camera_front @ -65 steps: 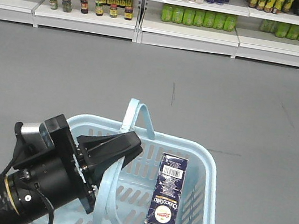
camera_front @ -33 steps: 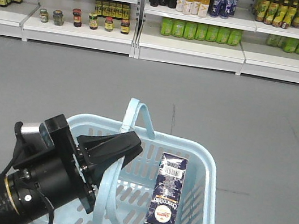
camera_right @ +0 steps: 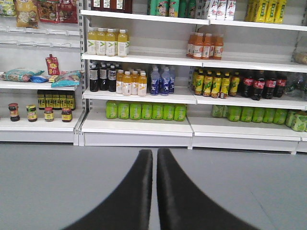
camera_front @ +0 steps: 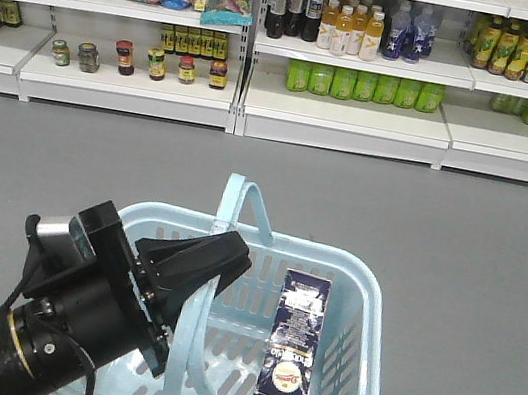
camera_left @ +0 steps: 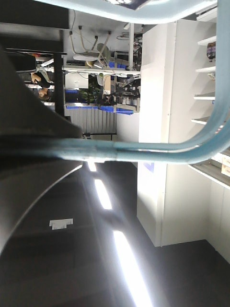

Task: Left arm holds basket, right arm returns cookies
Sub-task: 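Drive toward the drink shelves holding the basket in the left gripper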

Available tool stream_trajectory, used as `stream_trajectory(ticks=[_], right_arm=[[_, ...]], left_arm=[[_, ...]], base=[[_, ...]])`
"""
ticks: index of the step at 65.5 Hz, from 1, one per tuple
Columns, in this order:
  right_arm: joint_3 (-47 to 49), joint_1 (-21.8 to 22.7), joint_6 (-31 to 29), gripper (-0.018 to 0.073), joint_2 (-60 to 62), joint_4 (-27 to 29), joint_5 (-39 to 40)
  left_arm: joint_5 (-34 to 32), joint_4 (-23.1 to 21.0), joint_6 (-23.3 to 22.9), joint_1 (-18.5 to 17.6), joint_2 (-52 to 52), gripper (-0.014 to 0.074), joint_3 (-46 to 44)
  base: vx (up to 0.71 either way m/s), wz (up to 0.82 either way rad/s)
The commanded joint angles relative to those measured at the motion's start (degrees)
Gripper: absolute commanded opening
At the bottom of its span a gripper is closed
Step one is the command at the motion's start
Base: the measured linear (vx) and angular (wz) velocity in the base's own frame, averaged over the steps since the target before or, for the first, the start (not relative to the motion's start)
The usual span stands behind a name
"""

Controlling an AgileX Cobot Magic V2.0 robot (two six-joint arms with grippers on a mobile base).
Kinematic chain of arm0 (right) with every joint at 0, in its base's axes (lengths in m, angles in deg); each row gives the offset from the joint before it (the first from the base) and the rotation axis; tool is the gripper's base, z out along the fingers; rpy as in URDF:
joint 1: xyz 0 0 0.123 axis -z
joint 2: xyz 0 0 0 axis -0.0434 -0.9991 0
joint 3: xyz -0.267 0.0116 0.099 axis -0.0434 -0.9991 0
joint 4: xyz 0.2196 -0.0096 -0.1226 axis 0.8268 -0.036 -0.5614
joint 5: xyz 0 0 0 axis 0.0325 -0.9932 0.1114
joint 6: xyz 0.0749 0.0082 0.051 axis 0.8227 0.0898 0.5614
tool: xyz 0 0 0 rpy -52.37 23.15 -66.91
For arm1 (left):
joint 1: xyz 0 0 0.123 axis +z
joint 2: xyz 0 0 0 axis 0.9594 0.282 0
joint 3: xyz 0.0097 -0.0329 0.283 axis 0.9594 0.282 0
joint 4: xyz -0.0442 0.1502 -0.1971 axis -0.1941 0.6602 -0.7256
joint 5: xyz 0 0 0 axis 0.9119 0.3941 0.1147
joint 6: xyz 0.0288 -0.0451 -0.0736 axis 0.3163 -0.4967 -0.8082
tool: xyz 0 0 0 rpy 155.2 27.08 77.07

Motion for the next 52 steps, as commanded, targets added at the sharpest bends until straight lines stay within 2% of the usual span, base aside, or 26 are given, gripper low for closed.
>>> stream_trajectory(ticks=[1,52], right_arm=[[-0.97,0.08,-0.32,-0.0006,0.32,-0.17,4.36],[-0.97,0.08,-0.32,-0.0006,0.32,-0.17,4.31]], left_arm=[[-16.37,-0.76,-0.05,-0.36,-1.77,-0.0003,-1.62],[-16.37,-0.82,-0.05,-0.36,-1.77,-0.0003,-1.62]], base=[[0.54,0.03],[0.53,0.00]])
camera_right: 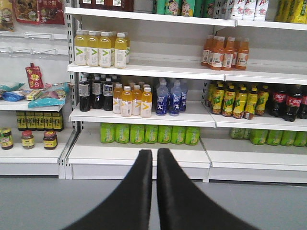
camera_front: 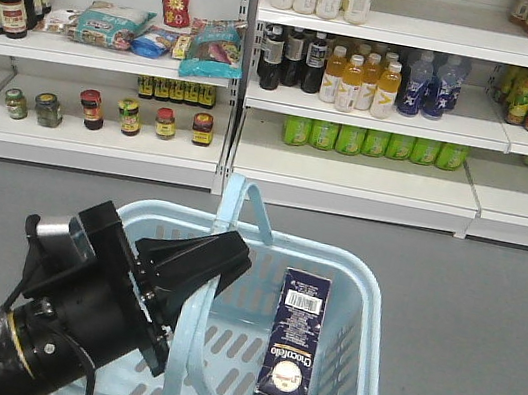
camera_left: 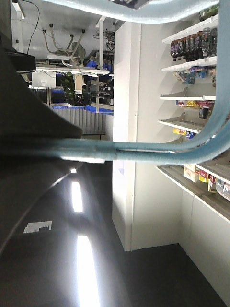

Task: Left arm holds basket, right arm returns cookies
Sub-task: 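Drive toward the drink shelves holding the basket in the left gripper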

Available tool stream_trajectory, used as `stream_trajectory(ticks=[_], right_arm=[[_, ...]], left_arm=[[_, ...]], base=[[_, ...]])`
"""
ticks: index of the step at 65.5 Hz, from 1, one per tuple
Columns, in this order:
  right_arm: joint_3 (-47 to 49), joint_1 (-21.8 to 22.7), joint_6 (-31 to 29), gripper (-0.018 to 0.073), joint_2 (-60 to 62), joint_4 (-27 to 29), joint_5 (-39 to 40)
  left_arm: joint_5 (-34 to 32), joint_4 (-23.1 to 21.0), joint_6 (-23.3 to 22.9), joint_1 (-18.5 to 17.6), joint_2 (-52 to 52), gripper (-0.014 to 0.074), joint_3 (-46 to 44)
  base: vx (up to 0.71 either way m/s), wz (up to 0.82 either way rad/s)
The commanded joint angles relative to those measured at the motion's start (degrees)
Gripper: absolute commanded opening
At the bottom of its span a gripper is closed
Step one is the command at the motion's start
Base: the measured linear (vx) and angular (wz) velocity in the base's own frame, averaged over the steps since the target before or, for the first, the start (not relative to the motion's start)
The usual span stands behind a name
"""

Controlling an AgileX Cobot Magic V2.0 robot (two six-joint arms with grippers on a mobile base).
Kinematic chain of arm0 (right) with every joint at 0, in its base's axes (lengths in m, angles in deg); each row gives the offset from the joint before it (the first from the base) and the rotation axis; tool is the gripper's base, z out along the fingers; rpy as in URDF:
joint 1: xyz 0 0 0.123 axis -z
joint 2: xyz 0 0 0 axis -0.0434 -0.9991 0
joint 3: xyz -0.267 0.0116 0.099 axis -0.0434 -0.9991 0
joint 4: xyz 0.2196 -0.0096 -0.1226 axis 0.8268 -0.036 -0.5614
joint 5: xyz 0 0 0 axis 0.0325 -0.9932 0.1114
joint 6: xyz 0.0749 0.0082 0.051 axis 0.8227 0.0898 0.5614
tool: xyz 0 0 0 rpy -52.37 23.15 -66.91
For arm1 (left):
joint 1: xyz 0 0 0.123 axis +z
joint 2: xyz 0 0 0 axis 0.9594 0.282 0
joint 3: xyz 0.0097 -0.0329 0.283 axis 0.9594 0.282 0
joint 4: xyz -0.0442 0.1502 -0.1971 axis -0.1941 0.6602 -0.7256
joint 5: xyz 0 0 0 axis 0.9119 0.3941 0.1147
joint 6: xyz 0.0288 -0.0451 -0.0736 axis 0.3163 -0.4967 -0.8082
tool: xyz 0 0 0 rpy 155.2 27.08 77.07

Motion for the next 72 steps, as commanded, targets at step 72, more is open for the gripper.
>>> stream_trajectory(ticks=[72], right_arm=[[-0.97,0.08,-0.32,-0.0006,0.32,-0.17,4.31]], left_arm=[[-16.37,-0.77,-0.05,-0.36,-1.77,-0.0003,-1.62]], base=[[0.47,-0.02]])
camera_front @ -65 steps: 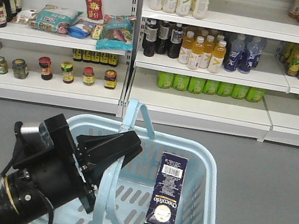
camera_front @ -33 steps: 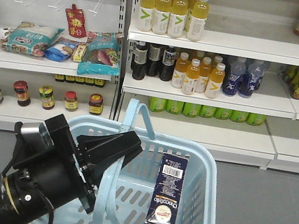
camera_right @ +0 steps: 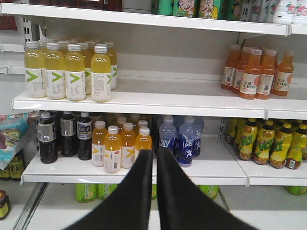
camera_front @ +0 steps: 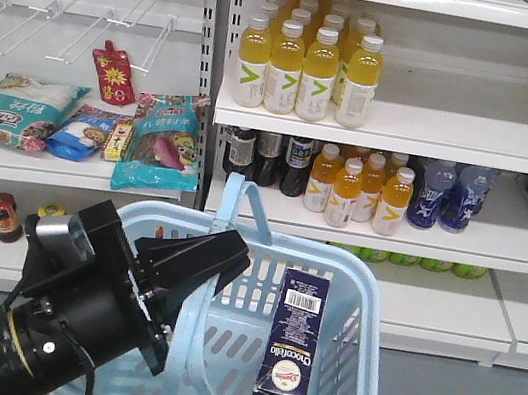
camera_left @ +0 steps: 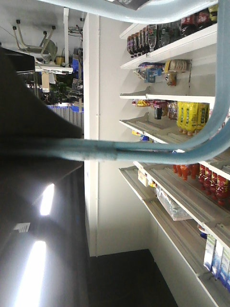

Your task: Left arm holds basket, right arm returns cookies

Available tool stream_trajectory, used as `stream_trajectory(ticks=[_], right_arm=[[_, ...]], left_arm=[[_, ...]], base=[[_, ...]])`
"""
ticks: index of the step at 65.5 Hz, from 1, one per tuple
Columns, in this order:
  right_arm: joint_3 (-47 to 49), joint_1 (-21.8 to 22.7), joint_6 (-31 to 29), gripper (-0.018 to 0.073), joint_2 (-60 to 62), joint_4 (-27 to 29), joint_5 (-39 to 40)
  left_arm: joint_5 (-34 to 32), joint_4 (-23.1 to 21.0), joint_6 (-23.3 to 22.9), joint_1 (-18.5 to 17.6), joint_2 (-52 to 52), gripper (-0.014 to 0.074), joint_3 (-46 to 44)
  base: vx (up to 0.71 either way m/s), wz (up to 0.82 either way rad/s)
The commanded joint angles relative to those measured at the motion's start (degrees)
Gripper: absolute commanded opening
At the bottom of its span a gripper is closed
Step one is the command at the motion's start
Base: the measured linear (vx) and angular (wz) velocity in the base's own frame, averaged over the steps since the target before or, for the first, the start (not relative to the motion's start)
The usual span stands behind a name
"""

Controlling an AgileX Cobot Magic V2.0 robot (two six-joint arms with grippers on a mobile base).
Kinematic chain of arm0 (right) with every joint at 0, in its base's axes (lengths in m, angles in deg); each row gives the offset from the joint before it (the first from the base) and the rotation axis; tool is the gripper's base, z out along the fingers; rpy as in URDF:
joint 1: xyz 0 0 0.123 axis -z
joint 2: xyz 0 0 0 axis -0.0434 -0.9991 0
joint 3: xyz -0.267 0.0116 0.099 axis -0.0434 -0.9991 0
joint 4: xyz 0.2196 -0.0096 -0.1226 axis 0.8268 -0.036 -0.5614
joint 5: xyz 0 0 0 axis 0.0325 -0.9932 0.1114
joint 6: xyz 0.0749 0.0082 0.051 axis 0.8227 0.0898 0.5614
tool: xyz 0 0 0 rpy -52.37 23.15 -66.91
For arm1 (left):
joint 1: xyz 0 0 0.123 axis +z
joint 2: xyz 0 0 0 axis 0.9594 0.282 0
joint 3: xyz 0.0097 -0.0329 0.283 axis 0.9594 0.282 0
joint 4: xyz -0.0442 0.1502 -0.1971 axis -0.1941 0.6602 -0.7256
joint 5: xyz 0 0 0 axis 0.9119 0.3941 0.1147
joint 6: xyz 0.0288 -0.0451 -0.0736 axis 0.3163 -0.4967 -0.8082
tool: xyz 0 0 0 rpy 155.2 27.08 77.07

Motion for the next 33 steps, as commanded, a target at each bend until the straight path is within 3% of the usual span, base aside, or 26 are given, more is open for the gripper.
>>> stream_trajectory(ticks=[1,33], right_arm=[[-0.97,0.08,-0.32,-0.0006,0.32,-0.17,4.31],[-0.97,0.08,-0.32,-0.0006,0.32,-0.17,4.31]], left_arm=[[-16.37,-0.82,-0.05,-0.36,-1.77,-0.0003,-1.62],[-16.37,-0.87,-0.05,-0.36,-1.77,-0.0003,-1.62]], base=[[0.41,0.00],[0.33,-0.04]])
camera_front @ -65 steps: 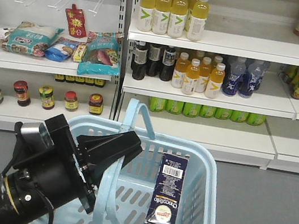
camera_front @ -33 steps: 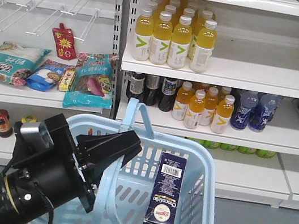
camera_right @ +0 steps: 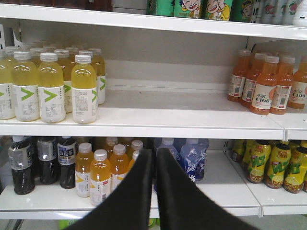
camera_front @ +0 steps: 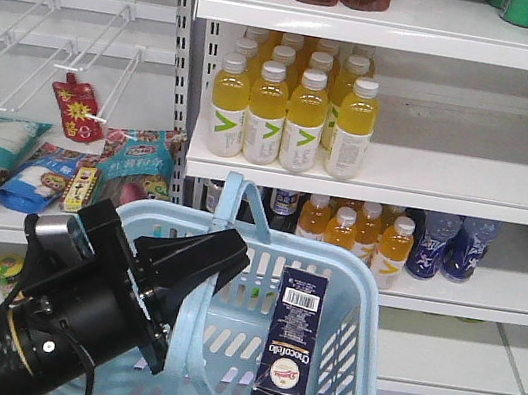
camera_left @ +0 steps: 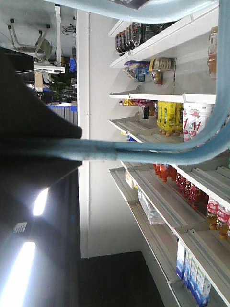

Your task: Left arm holds basket, right arm returns cookies

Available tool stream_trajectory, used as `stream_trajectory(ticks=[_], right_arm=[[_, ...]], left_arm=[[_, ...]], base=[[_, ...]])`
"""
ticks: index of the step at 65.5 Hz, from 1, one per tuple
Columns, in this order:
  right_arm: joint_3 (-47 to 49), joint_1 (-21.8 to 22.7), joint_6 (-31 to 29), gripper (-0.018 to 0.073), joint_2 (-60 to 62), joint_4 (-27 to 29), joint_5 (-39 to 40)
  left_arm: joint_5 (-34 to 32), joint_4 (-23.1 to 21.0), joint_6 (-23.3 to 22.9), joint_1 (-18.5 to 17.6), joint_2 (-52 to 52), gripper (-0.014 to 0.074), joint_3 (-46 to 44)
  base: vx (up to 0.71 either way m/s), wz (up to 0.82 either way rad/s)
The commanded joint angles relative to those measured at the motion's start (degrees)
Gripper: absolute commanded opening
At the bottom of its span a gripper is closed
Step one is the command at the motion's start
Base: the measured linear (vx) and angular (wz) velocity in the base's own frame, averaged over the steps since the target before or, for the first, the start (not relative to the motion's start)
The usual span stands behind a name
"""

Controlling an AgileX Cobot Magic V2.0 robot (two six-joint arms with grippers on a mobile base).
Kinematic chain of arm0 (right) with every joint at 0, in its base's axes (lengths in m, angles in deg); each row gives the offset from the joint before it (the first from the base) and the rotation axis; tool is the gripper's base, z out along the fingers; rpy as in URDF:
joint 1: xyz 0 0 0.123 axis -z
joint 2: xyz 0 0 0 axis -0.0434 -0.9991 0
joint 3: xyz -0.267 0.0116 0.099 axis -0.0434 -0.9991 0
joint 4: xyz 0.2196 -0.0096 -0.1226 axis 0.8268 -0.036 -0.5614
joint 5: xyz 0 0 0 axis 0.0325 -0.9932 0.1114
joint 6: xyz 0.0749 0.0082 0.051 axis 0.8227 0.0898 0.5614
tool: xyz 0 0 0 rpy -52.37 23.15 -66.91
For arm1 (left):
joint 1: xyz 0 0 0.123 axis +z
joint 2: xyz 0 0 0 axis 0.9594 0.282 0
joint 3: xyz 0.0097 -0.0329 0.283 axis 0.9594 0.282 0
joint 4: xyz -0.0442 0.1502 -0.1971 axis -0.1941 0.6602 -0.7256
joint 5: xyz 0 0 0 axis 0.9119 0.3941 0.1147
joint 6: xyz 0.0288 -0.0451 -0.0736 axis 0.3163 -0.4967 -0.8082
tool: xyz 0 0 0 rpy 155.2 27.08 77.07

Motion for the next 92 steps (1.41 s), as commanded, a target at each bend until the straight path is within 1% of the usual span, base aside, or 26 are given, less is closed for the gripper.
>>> stream_trajectory(ticks=[1,19,50,69,92], right_arm=[[-0.97,0.08,-0.32,-0.0006,0.32,-0.17,4.31],[-0.97,0.08,-0.32,-0.0006,0.32,-0.17,4.31],[-0.97,0.08,-0.32,-0.0006,0.32,-0.17,4.31],[-0.97,0.08,-0.32,-0.0006,0.32,-0.17,4.31],[-0.97,0.08,-0.32,-0.0006,0.32,-0.17,4.31]], left_arm=[[-16.37,-0.69,-0.05,-0.36,-1.77,-0.0003,-1.62],[-16.37,-0.69,-0.05,-0.36,-1.77,-0.0003,-1.62],[-16.37,-0.69,-0.05,-0.36,-1.77,-0.0003,-1.62],[-16.37,-0.65,-0.05,-0.36,-1.77,-0.0003,-1.62],[-16.37,-0.65,-0.05,-0.36,-1.77,-0.0003,-1.62]], base=[[0.24,-0.11],[0.16,-0.15],[0.04,-0.28],[0.03,-0.48],[0.00,-0.65]])
